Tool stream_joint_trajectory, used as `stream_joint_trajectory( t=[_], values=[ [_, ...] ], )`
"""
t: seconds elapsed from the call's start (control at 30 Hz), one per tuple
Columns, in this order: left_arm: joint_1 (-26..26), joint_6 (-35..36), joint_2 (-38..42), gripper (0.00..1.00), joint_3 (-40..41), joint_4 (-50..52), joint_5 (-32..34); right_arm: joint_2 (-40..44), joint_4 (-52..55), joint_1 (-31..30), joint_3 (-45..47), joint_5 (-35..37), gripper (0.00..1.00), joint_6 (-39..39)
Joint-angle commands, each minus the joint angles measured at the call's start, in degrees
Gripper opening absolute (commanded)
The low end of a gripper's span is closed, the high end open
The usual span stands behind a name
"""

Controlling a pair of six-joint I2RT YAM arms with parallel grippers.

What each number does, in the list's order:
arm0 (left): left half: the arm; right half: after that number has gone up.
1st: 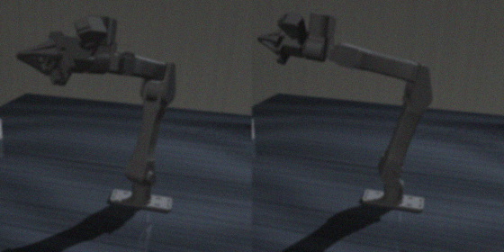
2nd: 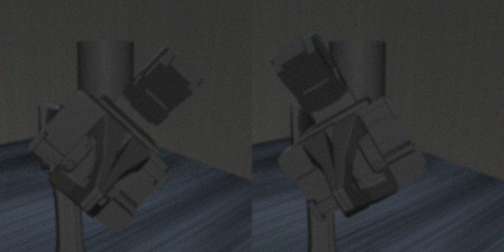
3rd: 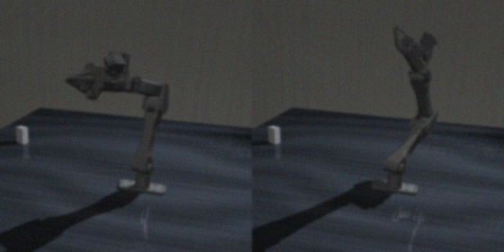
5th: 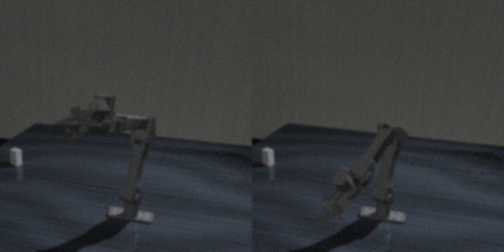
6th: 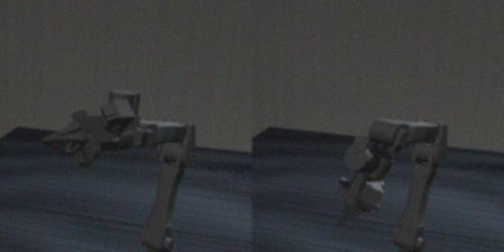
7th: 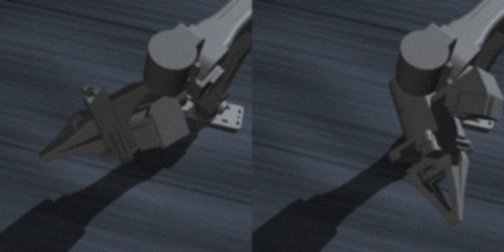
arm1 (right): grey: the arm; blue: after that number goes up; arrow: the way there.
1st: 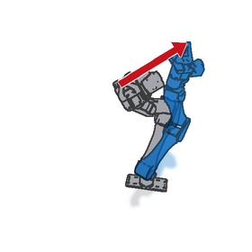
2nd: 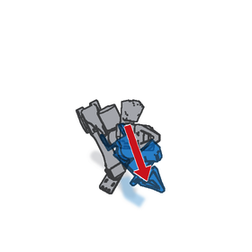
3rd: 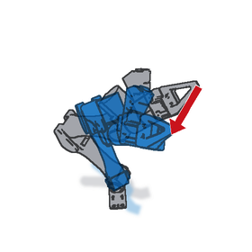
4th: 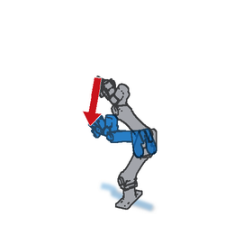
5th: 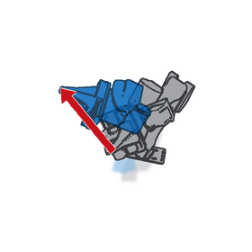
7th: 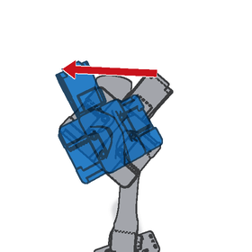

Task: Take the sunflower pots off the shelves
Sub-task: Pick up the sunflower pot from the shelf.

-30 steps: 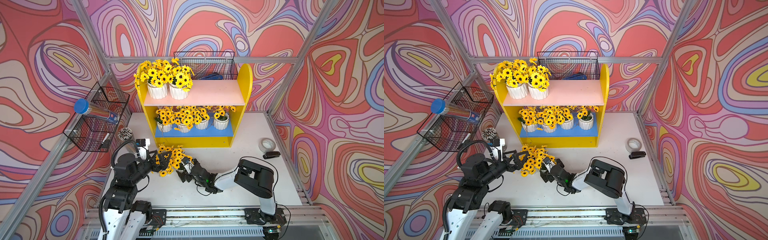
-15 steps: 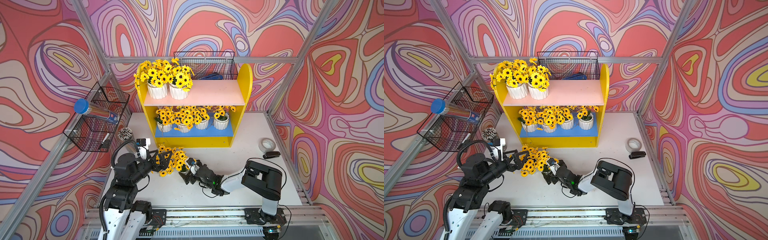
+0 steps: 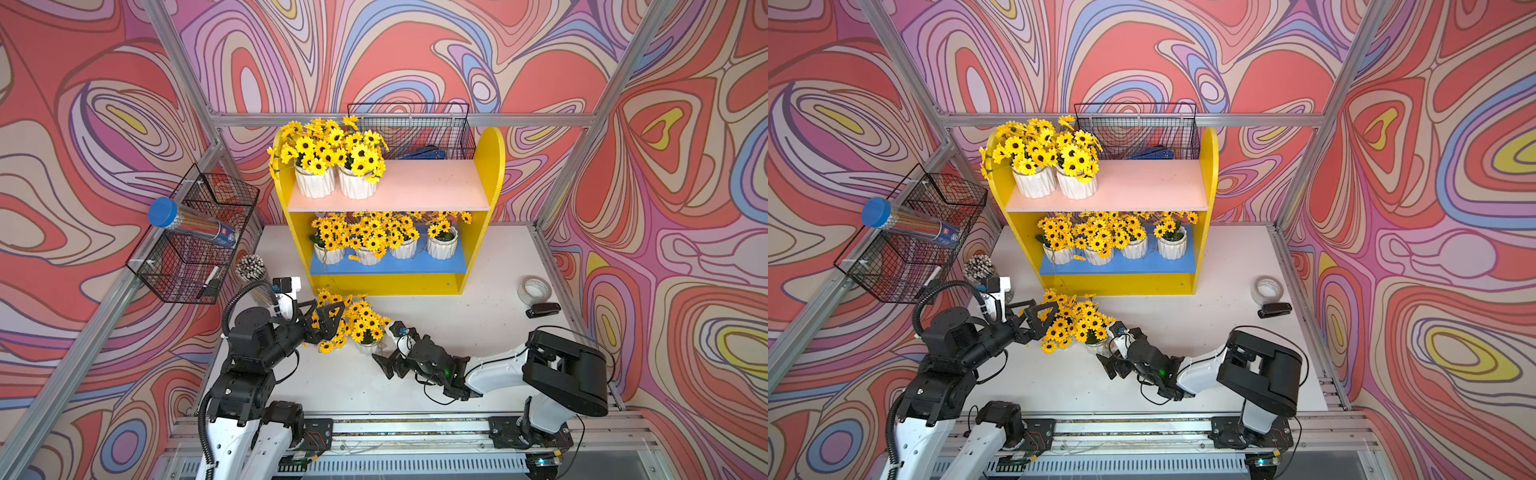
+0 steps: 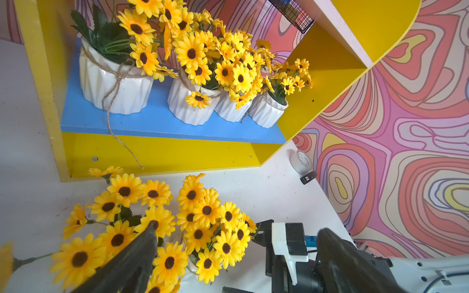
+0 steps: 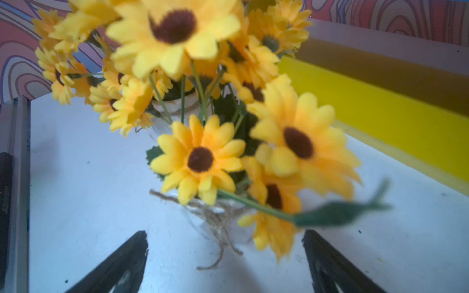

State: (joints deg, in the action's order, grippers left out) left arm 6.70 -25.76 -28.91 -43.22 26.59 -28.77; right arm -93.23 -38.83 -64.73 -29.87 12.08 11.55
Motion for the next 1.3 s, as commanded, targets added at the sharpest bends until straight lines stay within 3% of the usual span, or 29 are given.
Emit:
stream_joint_trajectory(
  t=[0.0,0.27,0.43,0.6,0.87,1.07,1.27],
  values=[
    [-0.3,-0.5,0.7,1.0,-0.2,0.1,-1.1,7.1,10.0,-0.9,1.7,1.2,0.98,3.3],
    [-0.3,-0.2,-2.9,1.0,-4.7,-1.2,-2.2,26.9,31.1,-1.3,-4.5,4.9,0.98,-0.4],
    [-0.3,0.1,-5.7,1.0,-8.8,-2.6,-2.7,28.4,35.0,-1.3,-13.4,7.6,0.98,-6.6],
    [-0.3,3.7,-7.3,1.0,-11.6,-1.9,-0.9,24.0,31.9,-0.1,-22.8,8.0,0.98,-12.1],
    [-0.3,2.8,-10.5,1.0,-10.2,-9.9,3.4,12.0,28.5,10.3,-43.8,-1.1,0.98,-18.1],
    [-0.3,5.2,-13.9,1.0,-11.1,-13.5,4.3,1.6,28.4,18.2,-58.5,-8.5,0.98,-17.6],
    [-0.5,5.9,-11.8,1.0,-8.0,-13.9,4.9,-7.9,32.5,21.5,-73.3,-12.5,0.98,-19.3]
  ],
)
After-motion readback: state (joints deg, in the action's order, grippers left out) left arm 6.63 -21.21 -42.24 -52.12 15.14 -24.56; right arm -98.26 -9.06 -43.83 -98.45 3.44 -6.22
